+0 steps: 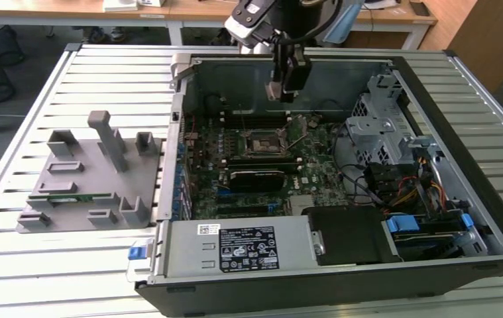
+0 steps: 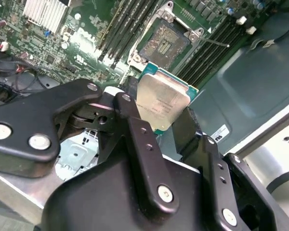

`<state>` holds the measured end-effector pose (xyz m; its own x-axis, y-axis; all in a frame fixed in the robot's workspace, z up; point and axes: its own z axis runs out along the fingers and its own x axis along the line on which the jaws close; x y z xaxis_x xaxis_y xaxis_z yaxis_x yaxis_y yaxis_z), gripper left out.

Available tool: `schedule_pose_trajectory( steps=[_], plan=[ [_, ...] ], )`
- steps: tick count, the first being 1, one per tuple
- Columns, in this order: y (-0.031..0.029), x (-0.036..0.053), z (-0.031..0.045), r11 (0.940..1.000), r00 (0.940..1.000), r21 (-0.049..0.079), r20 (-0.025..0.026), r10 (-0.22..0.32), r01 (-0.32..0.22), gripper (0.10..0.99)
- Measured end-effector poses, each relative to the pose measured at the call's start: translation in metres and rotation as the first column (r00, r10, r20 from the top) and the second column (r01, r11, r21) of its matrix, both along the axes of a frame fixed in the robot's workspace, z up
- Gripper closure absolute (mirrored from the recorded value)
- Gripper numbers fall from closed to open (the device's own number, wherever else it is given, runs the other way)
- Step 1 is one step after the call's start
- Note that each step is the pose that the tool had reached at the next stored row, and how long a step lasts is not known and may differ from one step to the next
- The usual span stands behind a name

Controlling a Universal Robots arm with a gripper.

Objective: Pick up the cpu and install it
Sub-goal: 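Place the cpu into insertion slot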

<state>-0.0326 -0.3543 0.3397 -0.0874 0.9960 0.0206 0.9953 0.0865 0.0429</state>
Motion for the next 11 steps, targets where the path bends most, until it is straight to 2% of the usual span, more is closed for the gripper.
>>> schedule_pose_trajectory(
  steps=[5, 8, 11],
  plan=[
    [0.0, 0.0, -0.0058, 0.9998, 1.0, -0.019, 0.0021, 0.0, 0.0, 0.553],
    [0.0001, 0.0, -0.0114, 0.9998, 1.0, -0.02, 0.0021, 0.0, 0.0, 0.553],
    [0.0008, -0.0001, -0.0167, 0.9999, 1.0, -0.015, 0.002, 0.0, 0.0, 0.553]
  ],
)
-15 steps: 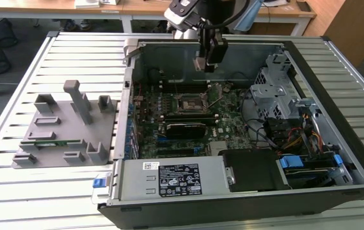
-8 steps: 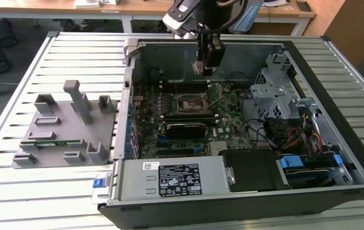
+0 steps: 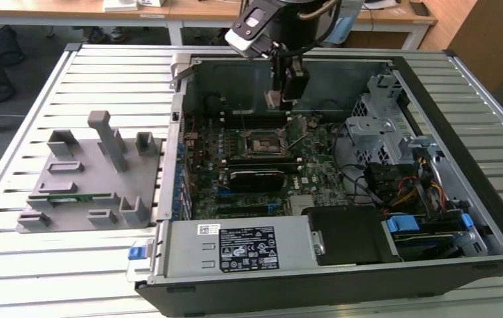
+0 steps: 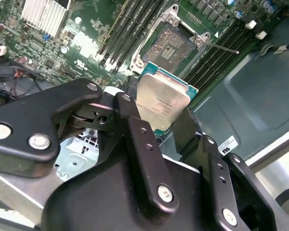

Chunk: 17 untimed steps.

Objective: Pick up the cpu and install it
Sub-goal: 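Place the cpu into insertion slot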

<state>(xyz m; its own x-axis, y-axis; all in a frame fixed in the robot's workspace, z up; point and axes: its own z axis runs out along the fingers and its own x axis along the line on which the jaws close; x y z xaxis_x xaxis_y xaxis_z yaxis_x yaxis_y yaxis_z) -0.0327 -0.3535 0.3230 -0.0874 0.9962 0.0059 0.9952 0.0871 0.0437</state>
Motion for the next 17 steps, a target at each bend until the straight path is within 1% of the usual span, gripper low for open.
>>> schedule_pose_trajectory(
  steps=[6, 12, 15, 17],
  plan=[
    [0.0024, -0.0009, -0.0106, 1.0, 1.0, 0.002, 0.0001, -0.002, 0.002, 0.553],
    [0.0038, -0.0052, -0.0164, 0.9997, 0.9997, 0.002, 0.0018, -0.023, 0.023, 0.553],
    [0.004, -0.0061, -0.0207, 0.9998, 0.9998, 0.002, 0.0019, -0.019, 0.019, 0.553],
    [0.004, -0.0062, -0.0237, 1.0, 1.0, 0.002, 0.002, -0.006, 0.006, 0.553]
  ],
)
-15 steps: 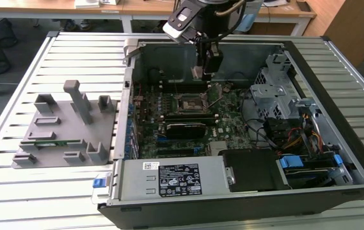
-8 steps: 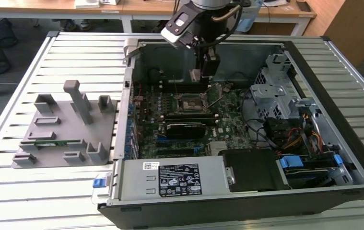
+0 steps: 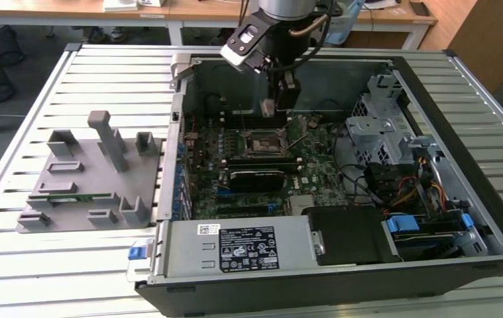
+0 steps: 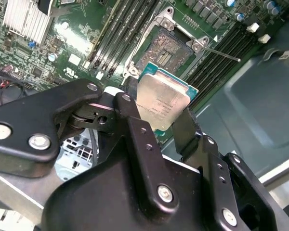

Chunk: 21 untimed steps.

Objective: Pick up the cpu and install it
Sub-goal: 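Place the cpu into insertion slot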

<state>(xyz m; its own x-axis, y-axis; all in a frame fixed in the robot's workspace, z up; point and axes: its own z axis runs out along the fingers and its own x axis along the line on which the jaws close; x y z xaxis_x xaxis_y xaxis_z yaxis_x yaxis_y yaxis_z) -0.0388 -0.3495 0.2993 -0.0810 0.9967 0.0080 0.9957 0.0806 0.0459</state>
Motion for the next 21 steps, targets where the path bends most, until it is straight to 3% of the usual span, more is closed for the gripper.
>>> schedule_pose_trajectory(
  steps=[11, 21],
  plan=[
    [0.0, -0.0001, -0.0194, 1.0, 1.0, 0.0, 0.0, 0.003, -0.003, 0.553],
    [0.0024, -0.0003, -0.0296, 0.9999, 0.9999, -0.006, 0.0001, -0.013, 0.013, 0.553]
  ],
)
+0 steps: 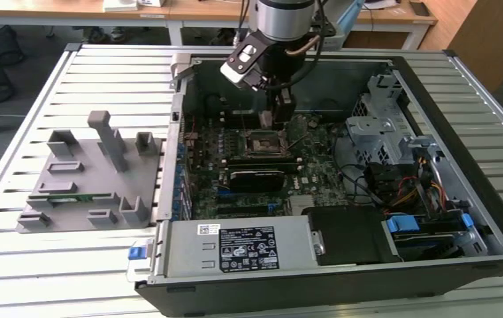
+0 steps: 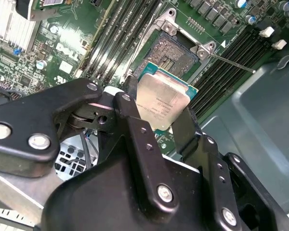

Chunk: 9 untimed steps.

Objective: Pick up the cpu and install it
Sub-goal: 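Place the cpu into insertion slot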

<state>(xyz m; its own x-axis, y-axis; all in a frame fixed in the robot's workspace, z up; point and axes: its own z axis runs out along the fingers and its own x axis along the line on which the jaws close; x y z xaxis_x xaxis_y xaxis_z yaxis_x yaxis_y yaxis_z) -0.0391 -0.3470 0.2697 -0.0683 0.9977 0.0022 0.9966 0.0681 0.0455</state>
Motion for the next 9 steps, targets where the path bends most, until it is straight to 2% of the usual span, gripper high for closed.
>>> schedule_pose_trajectory(
  steps=[9],
  plan=[
    [0.004, -0.0011, -0.0086, 0.9999, 0.9999, -0.001, 0.0, -0.016, 0.016, 0.553]
  ],
)
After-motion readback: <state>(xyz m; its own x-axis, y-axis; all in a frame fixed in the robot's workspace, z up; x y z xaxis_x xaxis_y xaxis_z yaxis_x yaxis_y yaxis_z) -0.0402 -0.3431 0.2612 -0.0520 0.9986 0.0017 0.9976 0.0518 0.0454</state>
